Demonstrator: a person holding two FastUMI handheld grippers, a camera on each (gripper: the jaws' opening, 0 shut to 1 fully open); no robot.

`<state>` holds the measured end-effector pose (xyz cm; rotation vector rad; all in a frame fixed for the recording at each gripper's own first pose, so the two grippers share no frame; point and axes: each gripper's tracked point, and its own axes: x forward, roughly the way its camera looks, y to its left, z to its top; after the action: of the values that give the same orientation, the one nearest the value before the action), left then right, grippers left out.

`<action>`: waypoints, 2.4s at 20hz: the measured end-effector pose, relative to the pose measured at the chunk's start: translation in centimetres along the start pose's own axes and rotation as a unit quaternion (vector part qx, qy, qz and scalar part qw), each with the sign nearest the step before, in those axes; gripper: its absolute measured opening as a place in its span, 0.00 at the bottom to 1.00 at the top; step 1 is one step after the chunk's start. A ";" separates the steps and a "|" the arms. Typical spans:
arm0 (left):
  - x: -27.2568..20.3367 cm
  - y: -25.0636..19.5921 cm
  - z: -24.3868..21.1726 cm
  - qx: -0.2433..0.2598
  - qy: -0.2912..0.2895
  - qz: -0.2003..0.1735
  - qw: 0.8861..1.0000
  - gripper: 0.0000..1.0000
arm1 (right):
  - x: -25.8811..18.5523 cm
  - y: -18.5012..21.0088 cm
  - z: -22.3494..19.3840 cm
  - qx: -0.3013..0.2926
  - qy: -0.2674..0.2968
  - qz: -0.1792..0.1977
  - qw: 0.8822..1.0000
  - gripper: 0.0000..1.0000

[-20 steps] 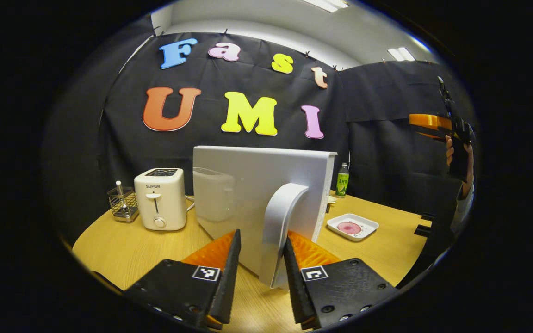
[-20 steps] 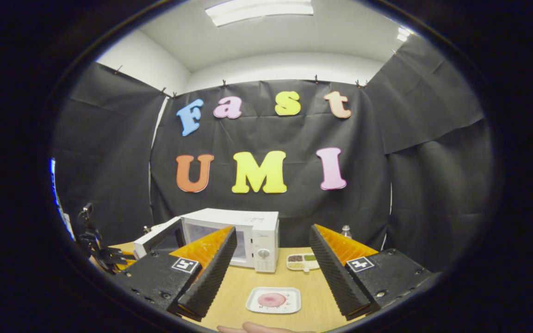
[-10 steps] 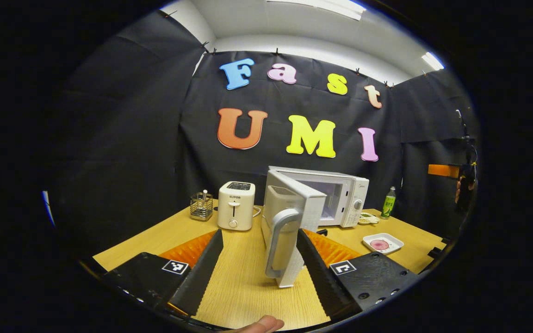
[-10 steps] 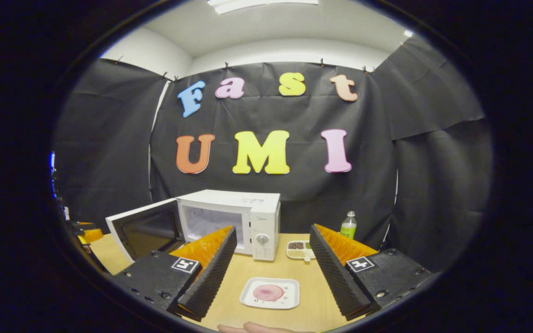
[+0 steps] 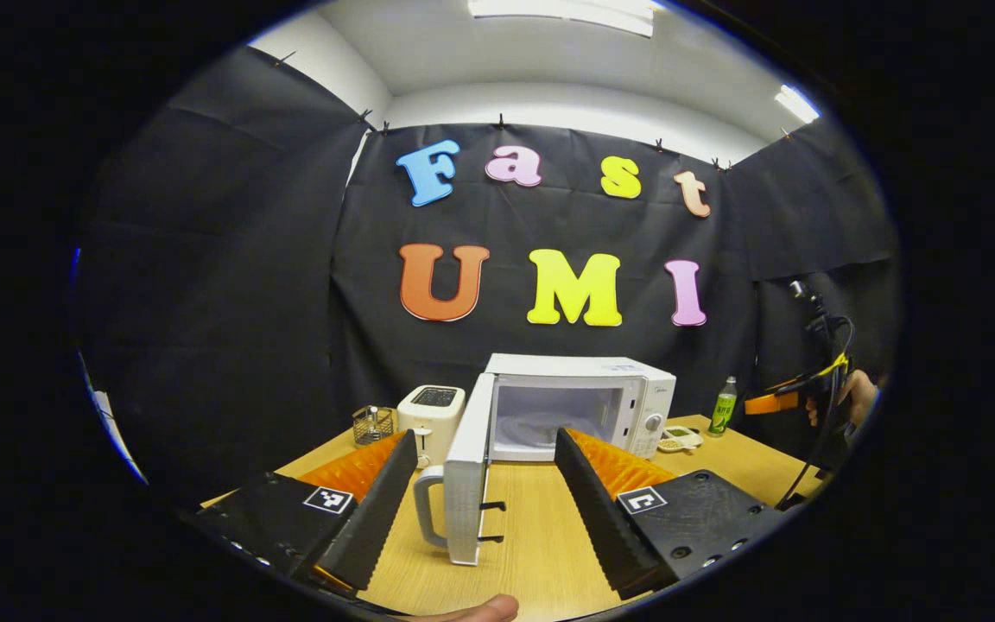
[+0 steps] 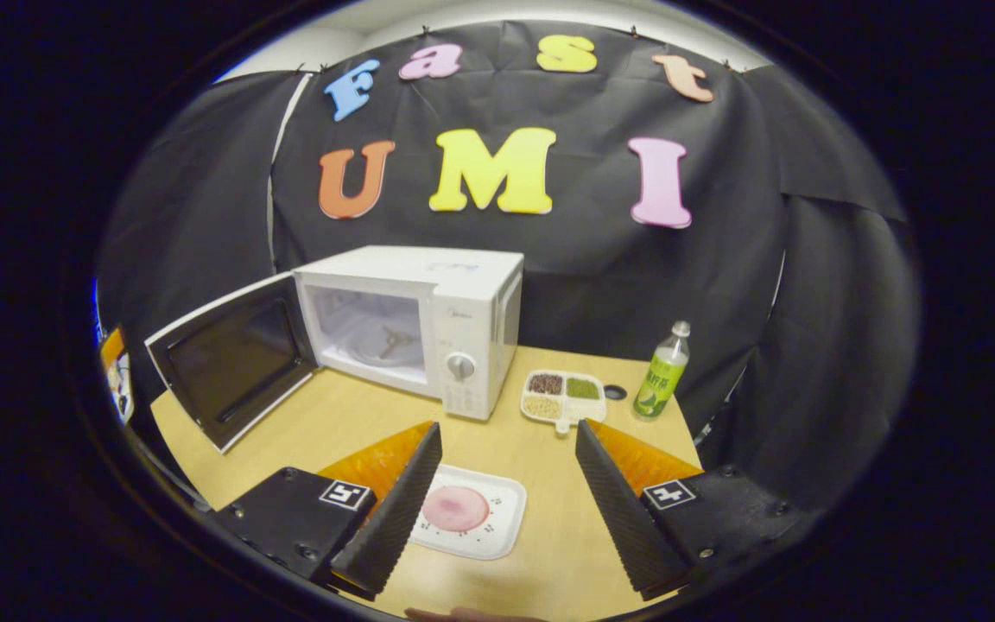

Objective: Open the microwave oven with the left hand, put the food in, and close the microwave oven.

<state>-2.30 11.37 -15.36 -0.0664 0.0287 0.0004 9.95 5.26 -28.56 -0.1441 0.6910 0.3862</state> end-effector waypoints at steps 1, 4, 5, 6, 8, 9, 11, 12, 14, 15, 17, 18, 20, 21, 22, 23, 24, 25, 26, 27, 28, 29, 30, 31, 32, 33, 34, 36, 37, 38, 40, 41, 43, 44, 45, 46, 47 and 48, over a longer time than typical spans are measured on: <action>0.4 -0.6 0.7 -0.004 -0.005 -0.001 1.000 0.95 | 1.3 -0.5 -1.1 0.009 0.035 0.007 0.999 0.99; 1.5 -2.6 2.5 -0.016 -0.022 -0.011 1.000 0.95 | 4.0 -1.2 -4.3 0.047 0.132 0.039 0.989 0.95; 1.8 -3.1 2.7 -0.015 -0.023 -0.011 1.000 0.95 | 4.7 -1.4 -5.9 0.061 0.170 0.047 0.982 0.89; 2.1 -3.7 2.8 -0.012 -0.024 -0.014 1.000 0.95 | 5.6 -1.3 -7.1 0.077 0.202 0.057 0.975 0.84; 3.1 -4.2 2.5 0.012 -0.019 -0.008 1.000 0.95 | 7.3 -0.9 -9.9 0.104 0.264 0.075 0.956 0.77; 3.4 -4.1 2.3 0.027 -0.017 0.002 0.999 0.95 | 8.1 -0.9 -11.1 0.116 0.290 0.079 0.947 0.65; 3.6 -4.2 1.8 0.050 -0.012 0.012 0.999 0.95 | 9.5 -0.7 -13.5 0.135 0.332 0.089 0.929 0.60; 3.8 -4.6 1.7 0.054 -0.009 0.010 0.998 0.95 | 9.9 -0.5 -14.5 0.139 0.347 0.098 0.922 0.58; 3.9 -5.3 1.6 0.050 -0.004 0.001 0.999 0.95 | 10.4 0.0 -15.9 0.149 0.379 0.112 0.907 0.60; 3.8 -5.3 1.8 0.047 -0.005 -0.001 0.999 0.95 | 10.4 0.5 -16.8 0.157 0.398 0.121 0.896 0.39; 3.9 -5.2 2.2 0.040 -0.010 -0.001 0.999 0.95 | 10.8 0.7 -16.9 0.175 0.422 0.144 0.878 0.15; 3.9 -5.2 2.2 0.038 -0.012 0.000 0.999 0.95 | 10.2 0.7 -17.2 0.196 0.434 0.165 0.864 0.14; 3.9 -5.4 2.3 0.036 -0.013 -0.001 0.999 0.95 | 10.5 0.9 -17.1 0.234 0.440 0.199 0.844 0.00; 3.8 -5.5 2.4 0.036 -0.015 -0.001 0.999 0.95 | 10.6 0.8 -17.0 0.252 0.442 0.212 0.834 0.04; 3.8 -5.5 2.4 0.037 -0.016 -0.002 0.999 0.95 | 10.5 0.8 -16.9 0.266 0.440 0.222 0.829 0.04; 3.9 -5.7 2.4 0.037 -0.016 -0.004 0.999 0.95 | 10.4 0.8 -16.9 0.278 0.435 0.226 0.826 0.00; 3.7 -5.7 2.5 0.037 -0.017 -0.005 0.999 0.95 | 10.3 0.7 -16.9 0.286 0.431 0.226 0.826 0.04; 3.6 -5.8 2.5 0.036 -0.017 -0.007 0.999 0.95 | 10.1 0.7 -17.1 0.287 0.429 0.225 0.826 0.04; 3.6 -6.0 2.5 0.031 -0.016 -0.013 0.999 0.95 | 10.1 0.6 -17.1 0.294 0.425 0.220 0.827 0.04; 3.4 -6.2 2.4 0.023 -0.015 -0.020 0.999 0.95 | 10.0 0.7 -17.1 0.300 0.423 0.217 0.827 0.00; 3.2 -6.2 2.3 0.017 -0.014 -0.024 0.999 0.95 | 9.8 0.8 -17.0 0.304 0.418 0.215 0.829 0.04; 3.0 -5.9 2.4 0.014 -0.015 -0.025 0.999 0.95 | 9.7 0.9 -16.9 0.306 0.413 0.211 0.831 0.04; 3.0 -5.7 2.3 0.012 -0.016 -0.025 0.999 0.95 | 9.4 1.0 -16.6 0.309 0.407 0.208 0.834 0.04; 2.8 -5.3 2.3 0.010 -0.018 -0.025 0.999 0.95 | 9.2 1.2 -16.2 0.308 0.399 0.206 0.839 0.04; 2.8 -4.8 2.3 0.005 -0.019 -0.021 1.000 0.95 | 8.6 1.4 -15.6 0.307 0.390 0.205 0.844 0.04; 2.7 -4.2 2.1 0.000 -0.016 -0.020 1.000 0.95 | 8.3 2.1 -14.7 0.303 0.384 0.207 0.848 0.00; 2.7 -3.8 1.7 -0.004 -0.010 -0.020 1.000 0.95 | 7.8 3.1 -13.7 0.298 0.375 0.212 0.852 0.04; 2.6 -2.4 1.5 -0.008 -0.007 -0.011 1.000 0.95 | 7.4 5.5 -11.9 0.296 0.361 0.225 0.855 0.04; 2.6 -1.7 1.5 -0.011 -0.007 -0.006 1.000 0.95 | 7.4 7.1 -11.1 0.301 0.355 0.229 0.855 0.00; 2.4 -1.0 1.5 -0.016 -0.008 -0.004 1.000 0.95 | 7.5 8.6 -10.3 0.304 0.350 0.232 0.855 0.00; 2.0 -0.2 1.3 -0.021 -0.010 -0.008 1.000 0.95 | 8.3 11.5 -9.2 0.308 0.341 0.230 0.858 0.04; 1.9 0.4 0.9 -0.022 -0.008 -0.004 1.000 0.95 | 8.8 12.9 -8.7 0.310 0.337 0.228 0.859 0.04; 1.6 1.6 0.1 -0.022 -0.001 0.005 1.000 0.95 | 9.8 15.7 -7.6 0.319 0.324 0.221 0.863 0.04; 1.3 2.0 -0.3 -0.021 0.001 0.007 1.000 0.95 | 10.2 17.1 -7.0 0.329 0.317 0.220 0.862 0.04; 1.0 2.2 -0.4 -0.020 0.004 0.009 1.000 0.84 | 10.7 18.5 -6.4 0.342 0.307 0.219 0.860 0.04; 0.8 2.6 -0.4 -0.020 0.003 0.012 1.000 0.84 | 11.2 19.7 -5.8 0.360 0.296 0.214 0.859 0.04; 0.6 2.9 -0.5 -0.020 0.002 0.015 1.000 0.84 | 11.8 20.9 -5.1 0.383 0.281 0.205 0.856 0.04; 0.3 3.3 -0.7 -0.020 0.001 0.018 1.000 0.84 | 12.5 21.8 -4.4 0.410 0.266 0.192 0.851 0.04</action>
<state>-2.00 14.62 -16.32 -0.1062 0.0315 0.0360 7.56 27.92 -40.07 0.7433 1.3922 0.4042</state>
